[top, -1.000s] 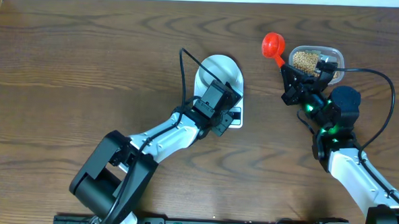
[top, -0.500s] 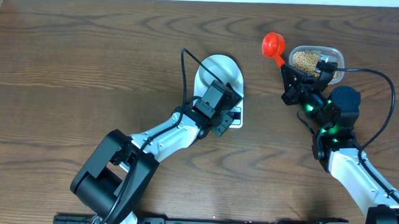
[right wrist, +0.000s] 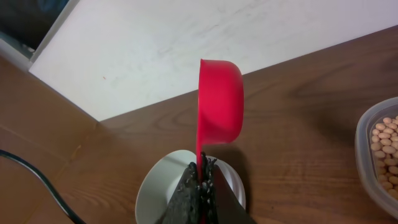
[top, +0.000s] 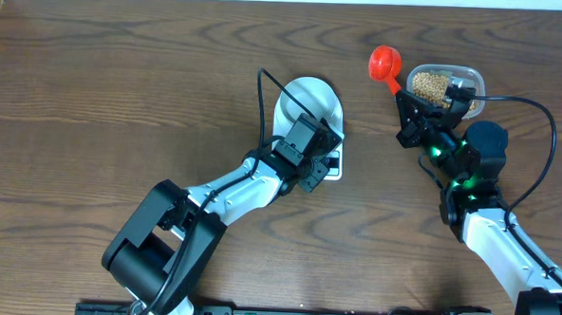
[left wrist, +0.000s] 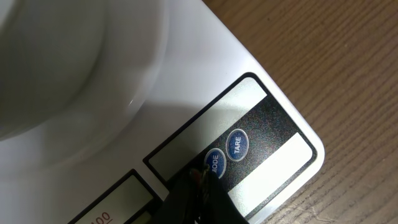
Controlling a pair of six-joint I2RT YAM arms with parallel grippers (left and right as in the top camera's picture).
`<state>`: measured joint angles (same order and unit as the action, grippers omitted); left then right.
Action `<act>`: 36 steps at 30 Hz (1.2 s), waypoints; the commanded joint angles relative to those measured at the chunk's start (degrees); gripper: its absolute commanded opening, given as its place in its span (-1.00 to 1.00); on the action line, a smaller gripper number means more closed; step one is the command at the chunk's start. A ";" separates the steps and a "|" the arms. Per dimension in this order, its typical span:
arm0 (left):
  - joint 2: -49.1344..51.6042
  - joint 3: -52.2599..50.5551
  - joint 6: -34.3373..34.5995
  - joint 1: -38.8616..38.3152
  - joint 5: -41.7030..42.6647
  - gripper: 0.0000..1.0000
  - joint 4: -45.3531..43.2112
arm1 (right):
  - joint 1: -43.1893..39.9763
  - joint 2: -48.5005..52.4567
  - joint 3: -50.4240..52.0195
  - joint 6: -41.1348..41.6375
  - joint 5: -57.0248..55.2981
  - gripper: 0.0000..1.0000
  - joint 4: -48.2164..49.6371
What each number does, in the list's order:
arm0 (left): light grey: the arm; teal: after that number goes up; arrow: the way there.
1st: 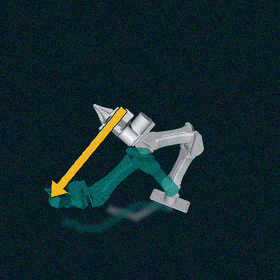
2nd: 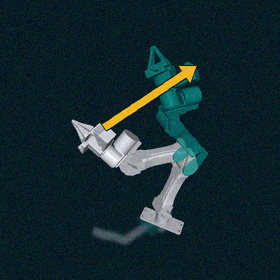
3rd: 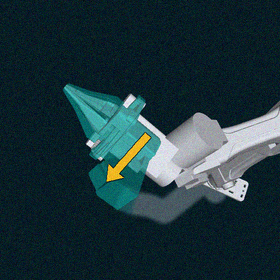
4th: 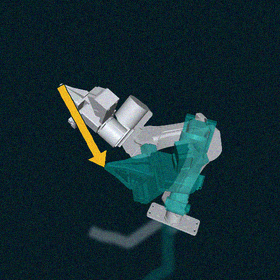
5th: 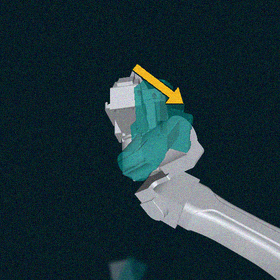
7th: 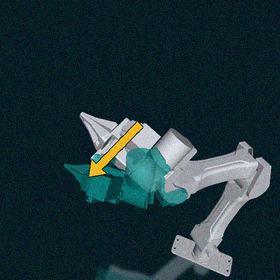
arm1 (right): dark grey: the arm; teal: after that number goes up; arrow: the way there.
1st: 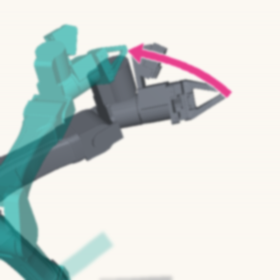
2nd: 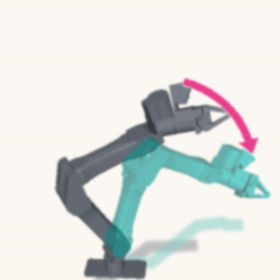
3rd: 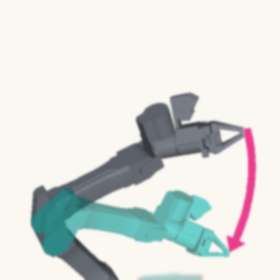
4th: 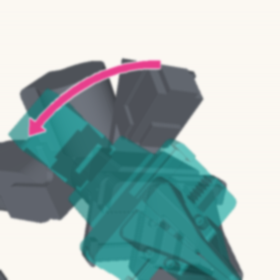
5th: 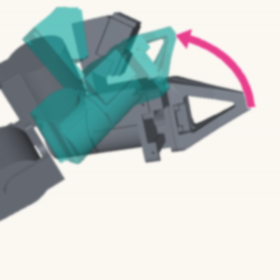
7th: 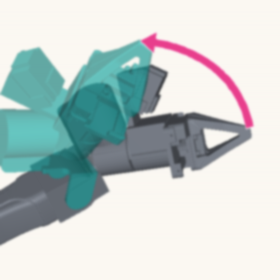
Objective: Scoop item into bowl and weigh 50g on scale
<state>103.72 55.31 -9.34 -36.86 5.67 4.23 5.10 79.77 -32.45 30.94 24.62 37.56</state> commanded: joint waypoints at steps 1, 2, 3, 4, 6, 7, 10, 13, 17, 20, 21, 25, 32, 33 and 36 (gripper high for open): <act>0.83 1.14 -0.61 0.76 0.33 -0.85 -0.09 | -0.20 -0.04 -0.94 -1.05 -0.11 -0.98 0.35; 0.92 1.14 -0.11 1.07 0.37 -0.85 -0.13 | -0.20 -0.04 -0.94 -1.05 -0.11 -0.98 0.35; 1.07 1.14 0.17 1.49 1.03 -0.85 -0.24 | -0.20 -0.04 -0.94 -1.05 -0.09 -0.98 0.35; 1.18 1.14 0.17 2.03 2.10 -0.85 -0.28 | -0.17 -0.04 -0.94 -1.03 -0.09 -0.98 0.35; 1.31 1.14 0.17 2.99 3.93 -0.86 -0.31 | -0.20 -0.04 -0.94 -1.03 -0.09 -0.98 0.35; 1.36 1.14 0.20 3.28 4.31 -0.85 -0.31 | -0.20 -0.04 -0.94 -1.03 -0.09 -0.98 0.35; 1.53 1.14 -0.07 3.41 4.63 -0.86 -0.24 | -0.17 -0.04 -0.94 -1.05 -0.11 -0.98 0.35; 1.51 1.14 -0.11 3.23 4.61 -0.85 -0.04 | -0.20 -0.04 -0.94 -1.05 -0.15 -0.98 0.35; 1.38 1.25 -2.69 1.77 3.91 -0.86 0.26 | -0.20 -0.04 -0.94 -1.05 -0.31 -0.98 0.35; 1.33 1.62 -3.10 1.25 3.08 -0.86 0.87 | -0.20 -0.04 -0.94 -1.05 -0.31 -0.98 0.35; 1.33 1.81 -3.10 1.27 3.08 -0.85 1.07 | -0.20 -0.04 -0.94 -1.07 -0.31 -0.98 0.35; 1.33 2.01 -3.10 1.27 3.08 -0.86 1.22 | -0.17 -0.04 -0.94 -1.07 -0.31 -0.98 0.35; 1.33 2.34 -3.13 1.27 3.08 -0.86 1.36 | -0.17 -0.04 -0.94 -1.07 -0.31 -0.98 0.35; 1.33 2.71 -3.13 1.27 3.06 -0.86 1.92 | -0.20 -0.04 -0.94 -1.07 -0.31 -0.98 0.35; 1.33 3.43 -3.72 1.27 2.93 -0.85 3.19 | -0.17 -0.04 -0.94 -1.07 -0.31 -0.98 0.35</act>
<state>103.85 56.58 -11.97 -35.57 9.47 6.76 5.10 79.77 -32.45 30.92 24.62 37.54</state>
